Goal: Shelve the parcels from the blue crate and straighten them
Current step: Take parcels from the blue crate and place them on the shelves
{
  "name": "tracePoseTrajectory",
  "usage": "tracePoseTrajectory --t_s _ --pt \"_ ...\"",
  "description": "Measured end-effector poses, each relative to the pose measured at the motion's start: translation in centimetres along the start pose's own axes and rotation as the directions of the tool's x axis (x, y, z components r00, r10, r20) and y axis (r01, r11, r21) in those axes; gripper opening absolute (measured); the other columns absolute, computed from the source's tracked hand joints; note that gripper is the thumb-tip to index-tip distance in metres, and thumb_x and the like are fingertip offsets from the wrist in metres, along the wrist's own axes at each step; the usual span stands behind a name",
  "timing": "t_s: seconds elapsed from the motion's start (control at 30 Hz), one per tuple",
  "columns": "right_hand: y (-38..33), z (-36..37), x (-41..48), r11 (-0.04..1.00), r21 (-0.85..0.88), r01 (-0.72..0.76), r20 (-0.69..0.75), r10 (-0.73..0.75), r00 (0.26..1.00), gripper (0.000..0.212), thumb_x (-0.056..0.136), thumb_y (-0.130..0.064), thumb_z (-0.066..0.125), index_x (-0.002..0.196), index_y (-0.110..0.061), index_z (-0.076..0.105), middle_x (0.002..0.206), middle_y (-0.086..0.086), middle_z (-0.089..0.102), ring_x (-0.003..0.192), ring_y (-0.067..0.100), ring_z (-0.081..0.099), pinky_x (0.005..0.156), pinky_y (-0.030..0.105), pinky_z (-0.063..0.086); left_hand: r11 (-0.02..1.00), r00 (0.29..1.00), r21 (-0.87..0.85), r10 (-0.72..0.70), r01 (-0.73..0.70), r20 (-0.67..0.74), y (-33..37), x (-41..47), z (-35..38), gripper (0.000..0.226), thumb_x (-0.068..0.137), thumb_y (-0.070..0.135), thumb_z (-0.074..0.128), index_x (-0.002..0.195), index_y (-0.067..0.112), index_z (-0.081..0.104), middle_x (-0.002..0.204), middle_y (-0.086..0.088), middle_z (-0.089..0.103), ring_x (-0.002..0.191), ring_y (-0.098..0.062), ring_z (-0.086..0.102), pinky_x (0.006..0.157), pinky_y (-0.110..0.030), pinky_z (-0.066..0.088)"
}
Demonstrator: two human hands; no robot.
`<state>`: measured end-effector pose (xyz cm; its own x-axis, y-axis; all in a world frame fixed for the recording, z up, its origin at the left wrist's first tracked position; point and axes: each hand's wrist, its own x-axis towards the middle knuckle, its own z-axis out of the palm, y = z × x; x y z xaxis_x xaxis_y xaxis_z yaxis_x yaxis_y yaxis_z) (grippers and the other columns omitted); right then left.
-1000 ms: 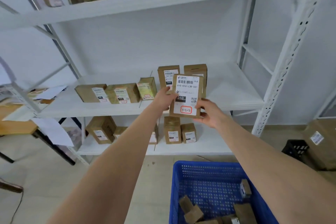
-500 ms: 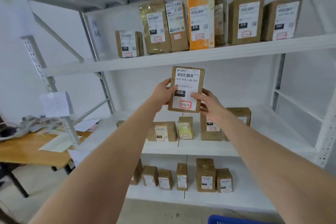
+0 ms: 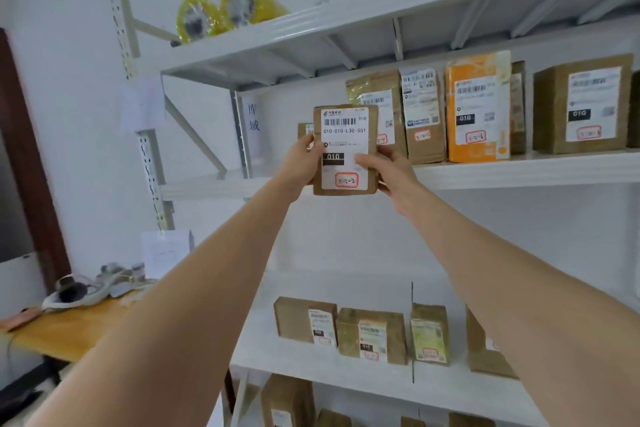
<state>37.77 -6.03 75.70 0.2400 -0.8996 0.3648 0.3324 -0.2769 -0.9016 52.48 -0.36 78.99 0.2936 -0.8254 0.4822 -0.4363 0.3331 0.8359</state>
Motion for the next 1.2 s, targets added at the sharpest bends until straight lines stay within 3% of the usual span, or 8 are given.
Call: tracePoseTrajectory --t_s 0.07,0.2,0.4,0.57,0.7,0.93,1.07,1.2 --pt "0.1 1.7 2.4 1.000 0.003 0.017 0.008 -0.017 1.000 0.065 0.078 -0.018 0.078 0.136 -0.015 0.048 0.118 0.003 0.068 0.084 0.010 0.067 0.056 0.020 0.048 0.999 0.998 0.007 0.046 -0.046 -0.039 -0.4 2.4 -1.3 0.031 0.102 0.021 0.036 0.128 0.011 0.050 0.119 -0.009 0.063 0.099 -0.023 0.064 0.078 -0.034 0.056" --pt "-0.3 5.5 7.0 0.999 -0.015 0.042 0.021 -0.042 0.999 0.067 0.078 -0.021 0.079 0.136 -0.014 0.047 0.118 0.005 0.068 0.079 0.007 0.066 0.052 0.016 0.047 0.993 0.984 0.086 0.089 -0.076 -0.157 -1.0 7.2 -4.4 0.035 0.102 0.026 0.035 0.130 0.014 0.051 0.117 -0.005 0.065 0.101 -0.023 0.064 0.085 -0.042 0.055" --pt "0.3 12.2 12.0 0.987 -0.116 0.115 0.062 -0.108 0.992 0.063 0.080 -0.026 0.077 0.134 -0.015 0.047 0.112 0.003 0.069 0.078 0.008 0.069 0.047 0.014 0.047 0.985 0.944 0.100 0.162 -0.139 -0.286 -2.9 12.1 -9.6 0.031 0.103 0.021 0.034 0.122 0.011 0.055 0.109 -0.003 0.064 0.092 -0.018 0.062 0.070 -0.026 0.054" --pt "2.1 16.8 15.6 0.951 -0.238 0.199 0.055 -0.191 0.980 0.056 0.080 -0.029 0.077 0.129 -0.015 0.053 0.105 0.000 0.069 0.082 0.013 0.071 0.067 0.025 0.059 0.971 0.914 0.188 0.209 -0.150 -0.347 -6.7 16.5 -13.4 0.031 0.101 0.026 0.032 0.111 0.014 0.058 0.107 -0.004 0.065 0.096 -0.022 0.062 0.083 -0.038 0.053" --pt "4.2 19.5 18.2 0.908 -0.330 0.257 -0.043 -0.287 0.957 0.042 0.075 -0.036 0.079 0.112 -0.024 0.061 0.101 -0.003 0.070 0.092 0.017 0.070 0.083 0.037 0.058 0.952 0.914 0.232 0.265 -0.198 -0.308 -9.4 19.4 -15.5 0.033 0.102 0.029 0.030 0.111 0.014 0.058 0.100 -0.002 0.062 0.089 -0.019 0.058 0.077 -0.033 0.049" --pt "7.2 22.3 19.7 0.827 -0.520 0.214 -0.185 -0.353 0.917 0.045 0.079 -0.037 0.074 0.120 -0.018 0.066 0.099 -0.006 0.069 0.096 0.013 0.067 0.087 0.030 0.054 0.941 0.942 0.218 0.297 -0.260 -0.157 -13.5 23.6 -17.8 0.033 0.100 0.035 0.030 0.108 0.019 0.058 0.102 -0.004 0.067 0.094 -0.026 0.063 0.085 -0.044 0.052" --pt "8.0 22.4 19.6 0.742 -0.655 0.144 -0.217 -0.368 0.904 0.034 0.084 -0.036 0.070 0.114 -0.021 0.068 0.103 -0.003 0.071 0.093 0.015 0.067 0.088 0.040 0.054 0.935 0.951 0.234 0.294 -0.266 -0.095 -15.0 24.3 -17.6 0.035 0.101 0.032 0.034 0.124 0.017 0.056 0.112 -0.006 0.066 0.102 -0.027 0.062 0.081 -0.032 0.047" --pt "8.5 22.8 19.2 0.603 -0.795 0.069 -0.255 -0.436 0.863 0.026 0.088 -0.035 0.065 0.109 -0.020 0.069 0.108 0.003 0.069 0.098 0.023 0.062 0.086 0.037 0.050 0.935 0.950 0.221 0.302 -0.278 -0.084 -15.8 24.2 -17.1 0.037 0.100 0.030 0.038 0.132 0.018 0.051 0.117 -0.004 0.066 0.106 -0.025 0.061 0.082 -0.033 0.045"
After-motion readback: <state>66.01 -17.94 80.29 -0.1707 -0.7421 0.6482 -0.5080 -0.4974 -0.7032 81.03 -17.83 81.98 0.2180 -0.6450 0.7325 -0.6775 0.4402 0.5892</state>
